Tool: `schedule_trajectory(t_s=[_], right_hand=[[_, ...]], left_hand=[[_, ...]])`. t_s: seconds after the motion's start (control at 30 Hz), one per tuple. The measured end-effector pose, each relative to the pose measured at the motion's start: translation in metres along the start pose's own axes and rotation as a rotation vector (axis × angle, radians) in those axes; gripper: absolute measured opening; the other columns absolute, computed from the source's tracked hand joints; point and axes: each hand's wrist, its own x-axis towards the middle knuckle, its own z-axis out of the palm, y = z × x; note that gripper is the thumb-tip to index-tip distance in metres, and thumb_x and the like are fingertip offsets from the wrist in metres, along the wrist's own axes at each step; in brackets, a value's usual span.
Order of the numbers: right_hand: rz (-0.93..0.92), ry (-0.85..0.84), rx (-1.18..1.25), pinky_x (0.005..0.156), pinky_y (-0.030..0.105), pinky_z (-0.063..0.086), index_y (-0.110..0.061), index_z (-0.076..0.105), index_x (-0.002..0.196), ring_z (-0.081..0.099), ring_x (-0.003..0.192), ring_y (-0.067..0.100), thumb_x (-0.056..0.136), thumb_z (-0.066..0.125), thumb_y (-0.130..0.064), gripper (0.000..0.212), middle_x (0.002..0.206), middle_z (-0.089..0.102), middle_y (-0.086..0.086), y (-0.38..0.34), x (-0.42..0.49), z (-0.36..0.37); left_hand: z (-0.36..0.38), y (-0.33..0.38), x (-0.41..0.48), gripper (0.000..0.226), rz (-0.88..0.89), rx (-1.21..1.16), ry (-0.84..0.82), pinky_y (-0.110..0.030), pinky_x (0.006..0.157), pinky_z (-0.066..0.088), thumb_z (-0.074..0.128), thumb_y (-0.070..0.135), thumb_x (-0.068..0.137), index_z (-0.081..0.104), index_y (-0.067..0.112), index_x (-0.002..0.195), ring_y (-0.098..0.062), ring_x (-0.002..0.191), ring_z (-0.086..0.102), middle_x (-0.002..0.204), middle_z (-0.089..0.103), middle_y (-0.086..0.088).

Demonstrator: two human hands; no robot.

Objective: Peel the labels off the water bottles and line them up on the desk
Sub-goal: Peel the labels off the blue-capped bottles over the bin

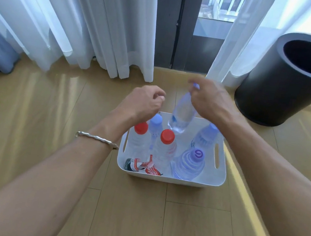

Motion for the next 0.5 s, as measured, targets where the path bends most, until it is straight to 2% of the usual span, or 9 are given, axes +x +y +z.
schedule_trajectory(t_s=[0.07, 0.13, 0.2, 0.27, 0.33, 0.4, 0.43, 0.47, 0.5], right_hand=[[-0.078, 0.084, 0.075, 0.089, 0.035, 0.044, -0.018, 0.059, 0.121, 0.053, 0.111, 0.031, 0.099, 0.036, -0.021, 0.032, 0.124, 0.057, 0.014, -0.018, 0.004, -0.022], [-0.171, 0.146, 0.123, 0.092, 0.031, 0.039, -0.026, 0.056, 0.128, 0.051, 0.114, 0.024, 0.101, 0.033, -0.026, 0.035, 0.122, 0.056, 0.008, -0.033, 0.004, -0.037], [-0.238, 0.201, 0.184, 0.090, 0.026, 0.035, -0.031, 0.050, 0.135, 0.049, 0.109, 0.017, 0.102, 0.032, -0.031, 0.037, 0.115, 0.053, 0.001, -0.043, 0.002, -0.046], [-0.254, 0.246, 0.298, 0.086, 0.025, 0.035, -0.029, 0.046, 0.137, 0.048, 0.101, 0.013, 0.103, 0.032, -0.032, 0.037, 0.110, 0.053, -0.003, -0.049, -0.002, -0.049], [-0.249, 0.263, 0.434, 0.081, 0.027, 0.038, -0.024, 0.044, 0.135, 0.050, 0.095, 0.013, 0.102, 0.034, -0.031, 0.035, 0.103, 0.054, -0.005, -0.051, -0.004, -0.046], [-0.239, 0.260, 0.542, 0.083, 0.024, 0.043, -0.020, 0.045, 0.134, 0.053, 0.093, 0.008, 0.102, 0.036, -0.030, 0.034, 0.101, 0.055, -0.007, -0.051, -0.005, -0.042], [-0.234, 0.249, 0.583, 0.080, 0.015, 0.044, -0.018, 0.045, 0.133, 0.055, 0.089, 0.000, 0.103, 0.037, -0.029, 0.033, 0.098, 0.055, -0.009, -0.051, -0.006, -0.040], [-0.224, 0.227, 0.619, 0.072, 0.004, 0.042, -0.016, 0.047, 0.131, 0.056, 0.082, -0.009, 0.103, 0.037, -0.028, 0.032, 0.094, 0.054, -0.012, -0.051, -0.007, -0.038], [-0.212, 0.197, 0.663, 0.065, 0.000, 0.040, -0.014, 0.049, 0.127, 0.055, 0.076, -0.016, 0.104, 0.037, -0.026, 0.029, 0.092, 0.052, -0.014, -0.051, -0.008, -0.036]], left_hand=[[-0.003, 0.005, 0.002, 0.036, 0.031, -0.109, 0.048, -0.020, 0.088, 0.037, 0.043, 0.030, 0.100, 0.054, 0.021, 0.133, -0.013, 0.114, 0.056, 0.131, 0.059, 0.001], [-0.007, 0.009, 0.002, 0.037, 0.064, -0.268, 0.054, -0.020, 0.089, 0.037, 0.041, 0.034, 0.101, 0.051, 0.023, 0.135, -0.009, 0.113, 0.054, 0.129, 0.058, 0.004], [-0.010, 0.013, 0.000, 0.034, 0.127, -0.428, 0.059, -0.021, 0.084, 0.040, 0.034, 0.045, 0.100, 0.054, 0.025, 0.120, -0.006, 0.099, 0.054, 0.111, 0.060, 0.007], [-0.016, 0.014, -0.002, 0.046, 0.171, -0.505, 0.073, -0.023, 0.082, 0.041, 0.029, 0.056, 0.097, 0.054, 0.020, 0.111, -0.005, 0.089, 0.055, 0.099, 0.059, 0.009], [-0.024, 0.013, -0.005, 0.064, 0.196, -0.553, 0.057, -0.028, 0.093, 0.046, 0.031, 0.071, 0.089, 0.055, 0.023, 0.123, -0.006, 0.105, 0.060, 0.113, 0.064, 0.008], [-0.032, 0.014, -0.008, 0.082, 0.246, -0.624, -0.072, -0.030, 0.091, 0.054, 0.038, 0.084, 0.071, 0.059, 0.024, 0.123, -0.011, 0.106, 0.066, 0.113, 0.070, 0.004], [-0.036, 0.016, -0.009, 0.086, 0.241, -0.641, -0.161, -0.030, 0.086, 0.056, 0.043, 0.085, 0.064, 0.061, 0.023, 0.121, -0.014, 0.102, 0.069, 0.109, 0.072, 0.002], [-0.038, 0.018, -0.010, 0.082, 0.215, -0.644, -0.245, -0.031, 0.082, 0.058, 0.048, 0.083, 0.062, 0.061, 0.025, 0.119, -0.016, 0.099, 0.070, 0.106, 0.073, 0.002], [-0.040, 0.021, -0.011, 0.070, 0.180, -0.649, -0.308, -0.034, 0.081, 0.058, 0.055, 0.077, 0.065, 0.062, 0.030, 0.116, -0.017, 0.097, 0.071, 0.104, 0.074, 0.003]])
